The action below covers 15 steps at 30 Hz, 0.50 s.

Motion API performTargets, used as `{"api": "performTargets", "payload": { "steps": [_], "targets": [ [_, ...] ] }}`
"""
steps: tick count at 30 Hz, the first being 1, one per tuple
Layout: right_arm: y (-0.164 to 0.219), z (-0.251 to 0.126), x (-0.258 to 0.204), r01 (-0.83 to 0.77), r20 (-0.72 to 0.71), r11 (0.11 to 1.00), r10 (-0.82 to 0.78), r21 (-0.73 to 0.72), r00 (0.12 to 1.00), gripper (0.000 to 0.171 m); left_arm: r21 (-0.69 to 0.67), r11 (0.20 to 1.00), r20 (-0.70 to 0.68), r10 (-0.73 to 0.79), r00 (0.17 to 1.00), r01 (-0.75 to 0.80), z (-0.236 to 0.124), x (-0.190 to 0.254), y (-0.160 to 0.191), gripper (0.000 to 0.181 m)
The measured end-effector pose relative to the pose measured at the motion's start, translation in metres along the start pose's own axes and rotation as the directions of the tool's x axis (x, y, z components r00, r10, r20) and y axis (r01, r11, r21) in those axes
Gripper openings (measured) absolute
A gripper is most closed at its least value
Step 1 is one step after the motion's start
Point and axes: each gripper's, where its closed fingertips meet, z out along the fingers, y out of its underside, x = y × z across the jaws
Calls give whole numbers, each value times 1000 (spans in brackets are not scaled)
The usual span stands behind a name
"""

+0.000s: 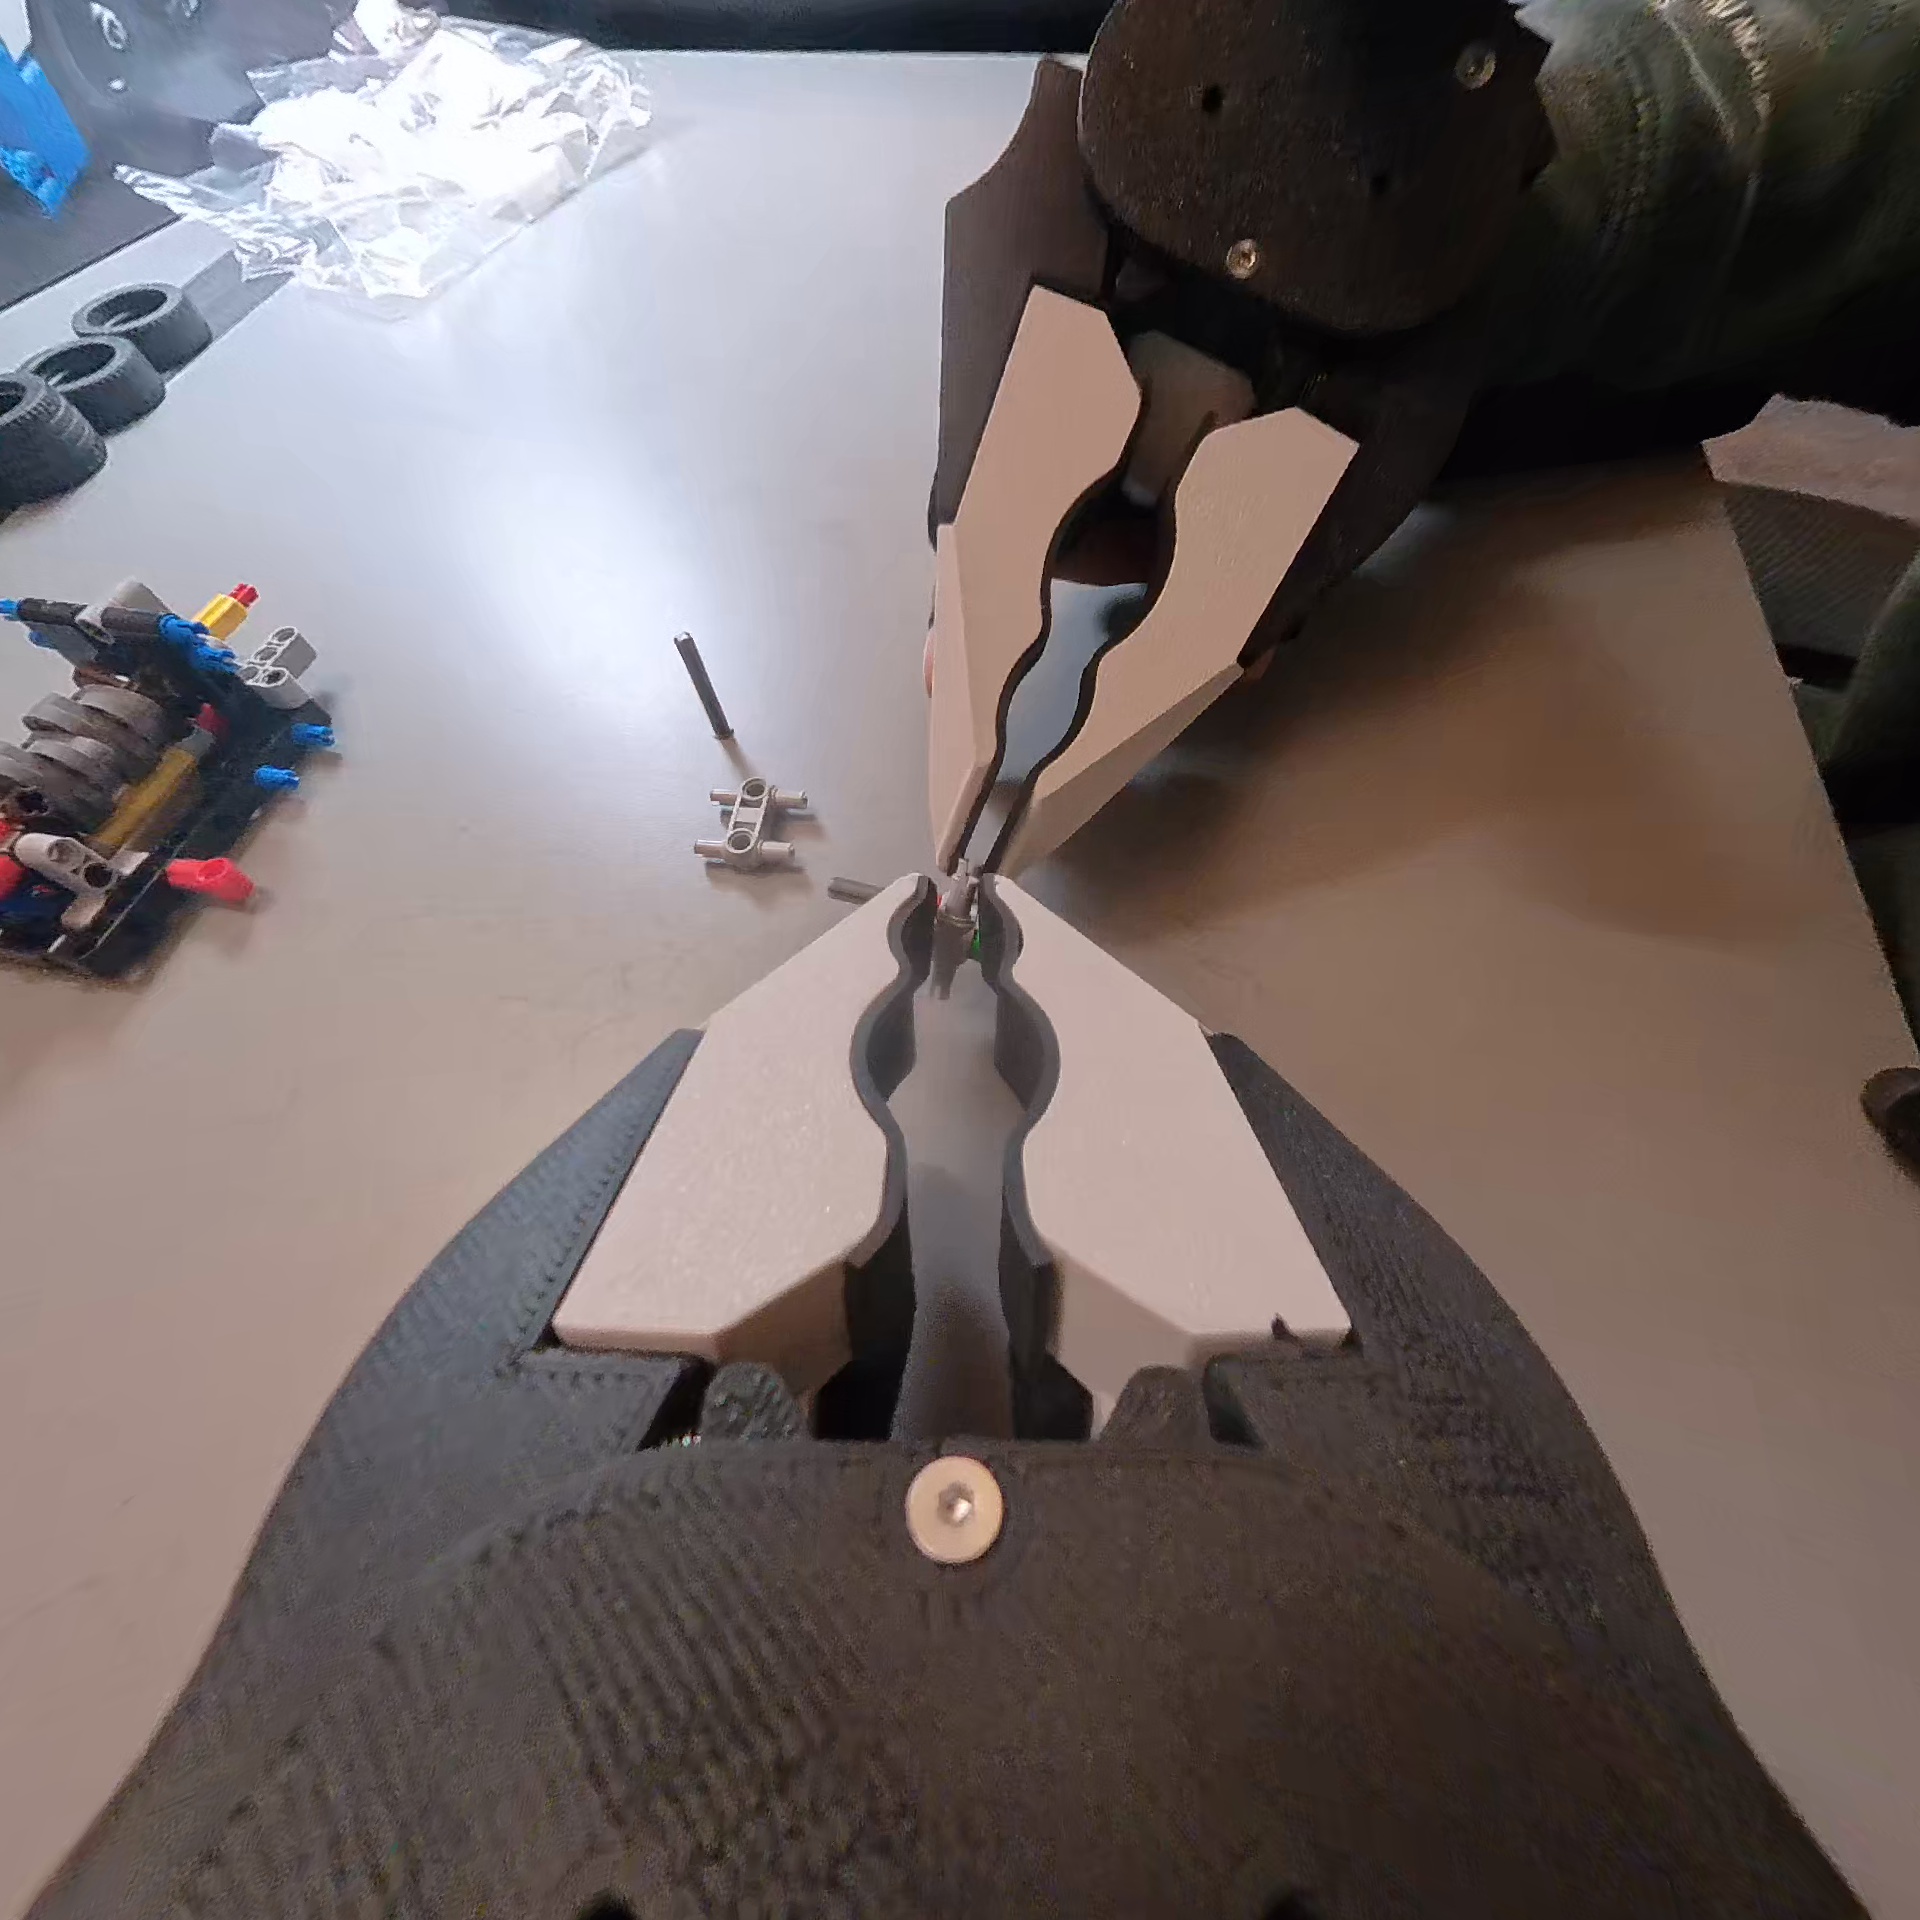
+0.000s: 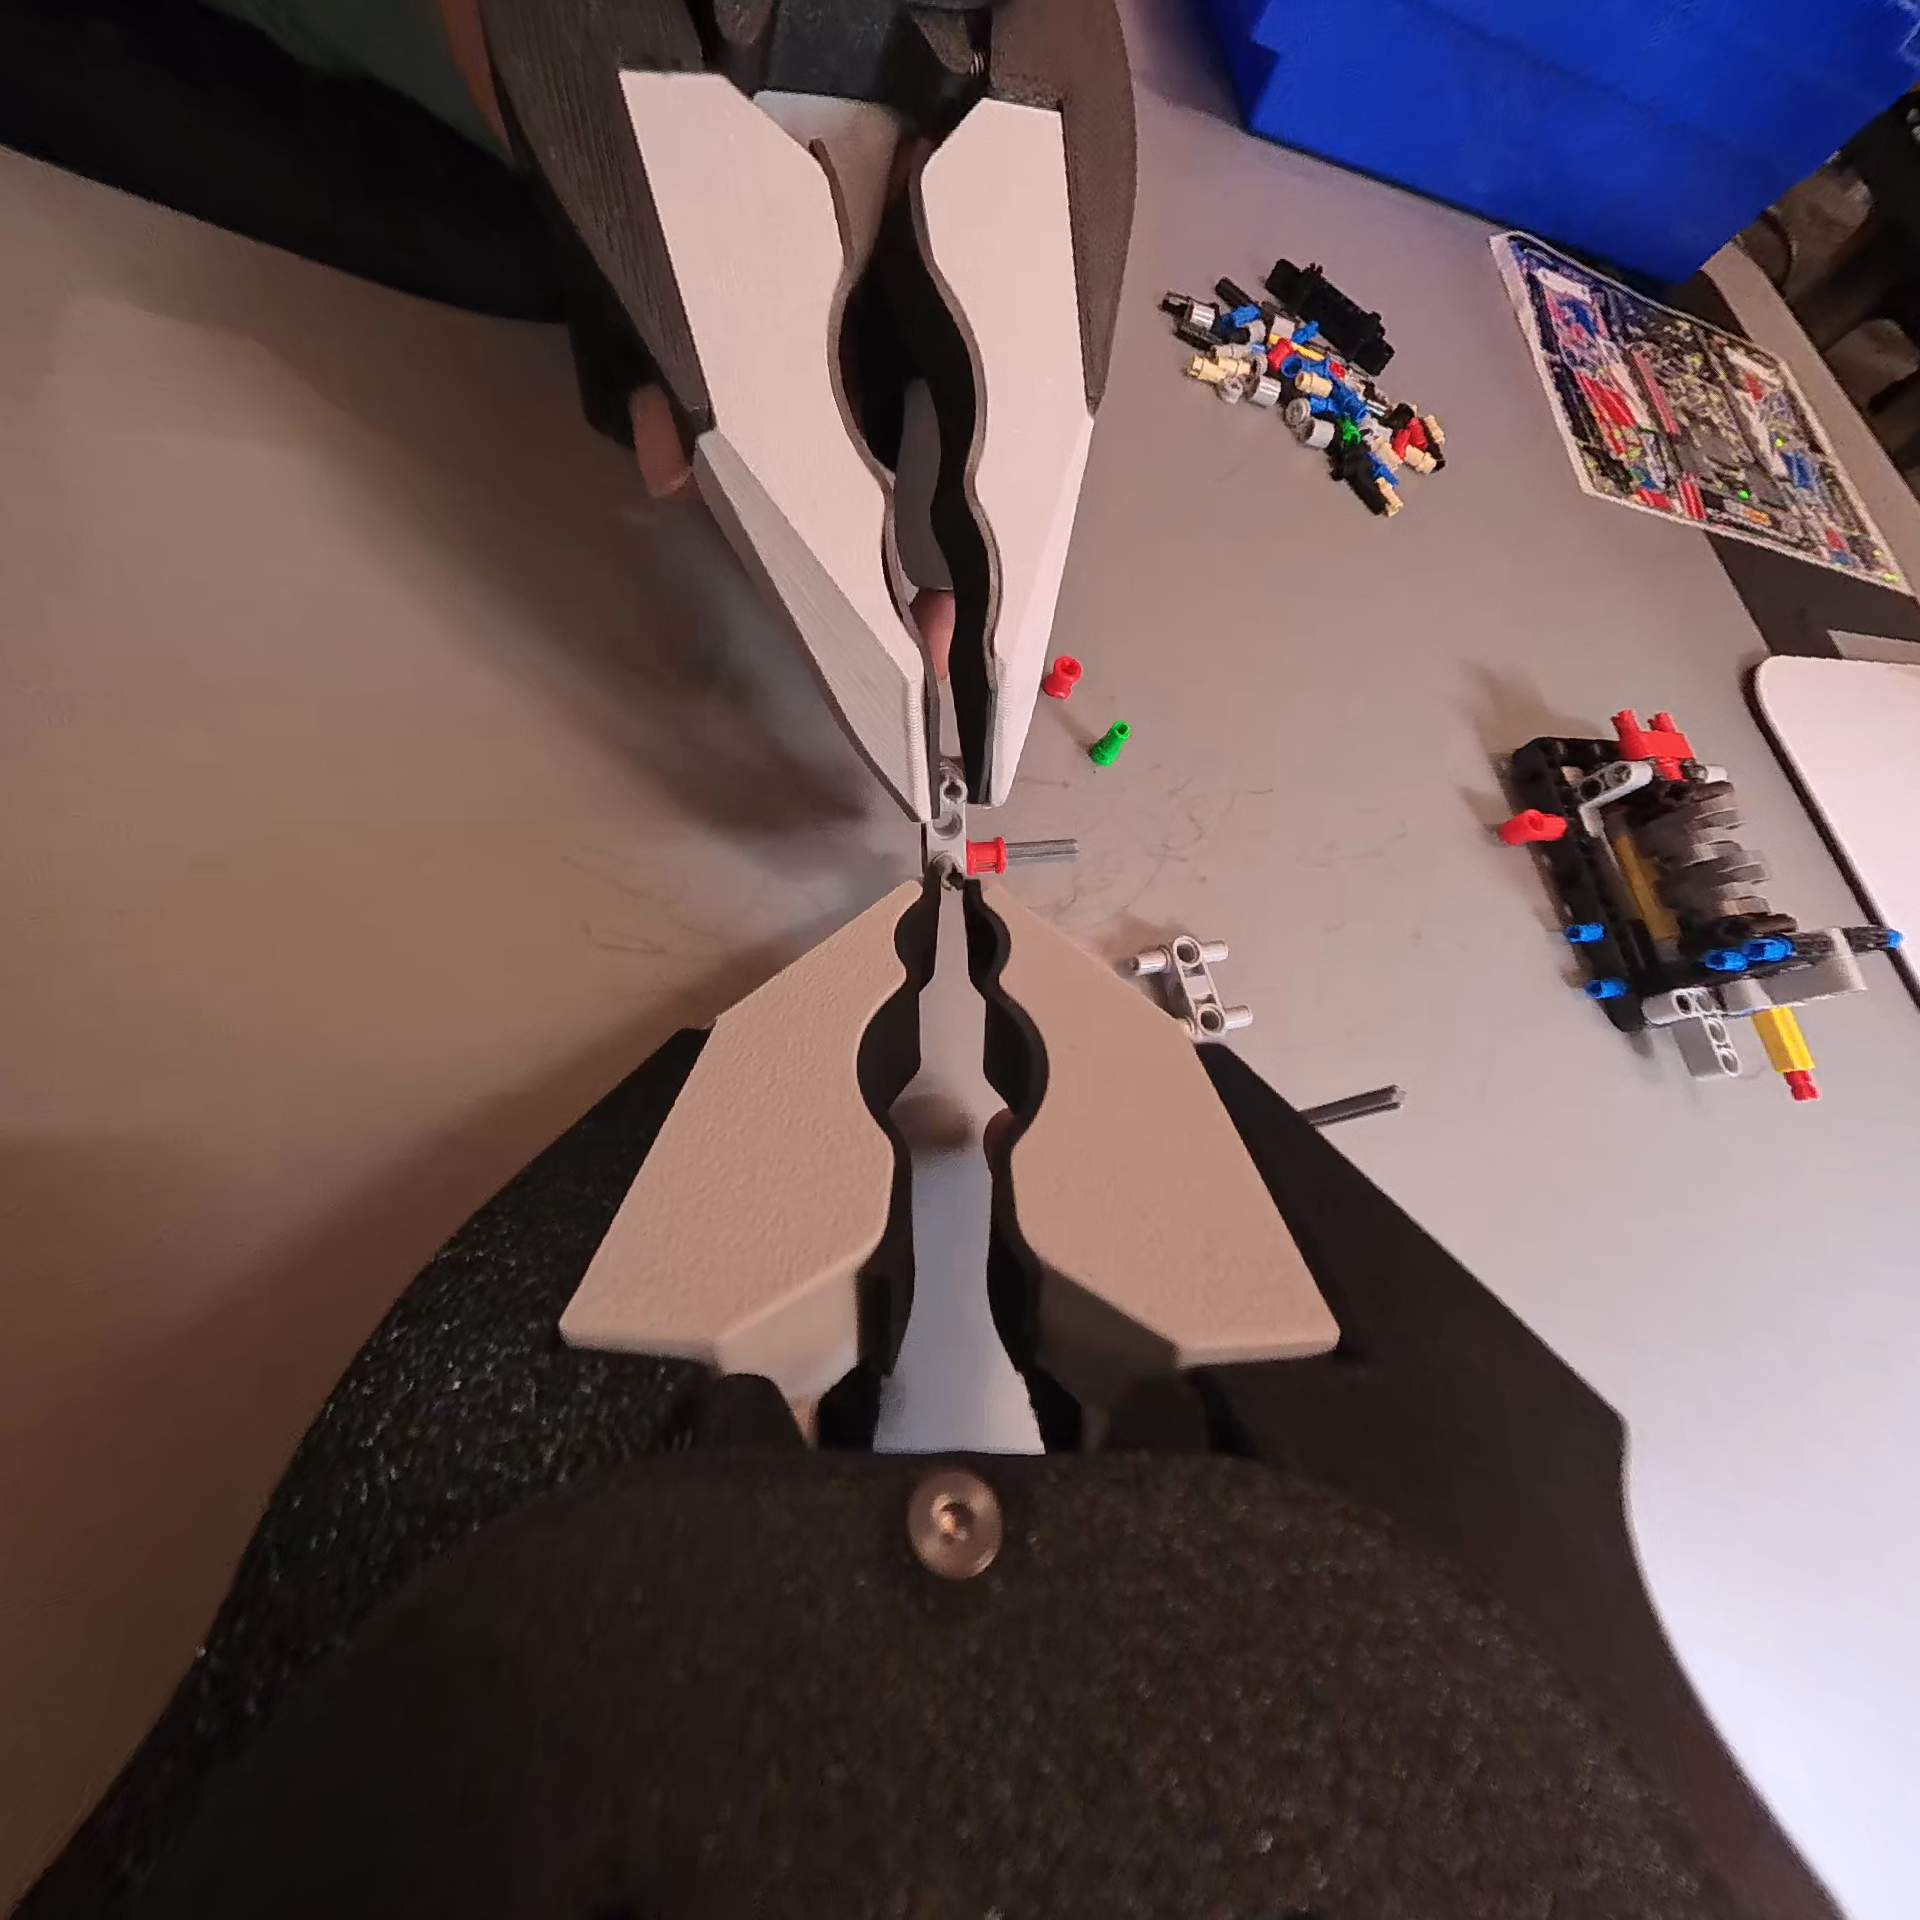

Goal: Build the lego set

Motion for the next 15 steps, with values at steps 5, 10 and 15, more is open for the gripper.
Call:
{"api": "performTargets", "payload": {
  "steps": [5, 10, 15],
  "targets": [
    [7, -7, 19, -14, -62, 999, 12, -30, 998, 6, -102, 995, 81, 31, 996, -22, 0, -14, 17, 4],
    [23, -26, 49, -73, -146, 995, 62, -69, 987, 10, -117, 993, 119, 24, 993, -10, -10, -28, 20, 5],
    [38, -38, 72, -108, -232, 987, 79, -116, 970, 10, -116, 993, 154, -3, 988, 21, -32, -48, 20, 9]
  ]
}}
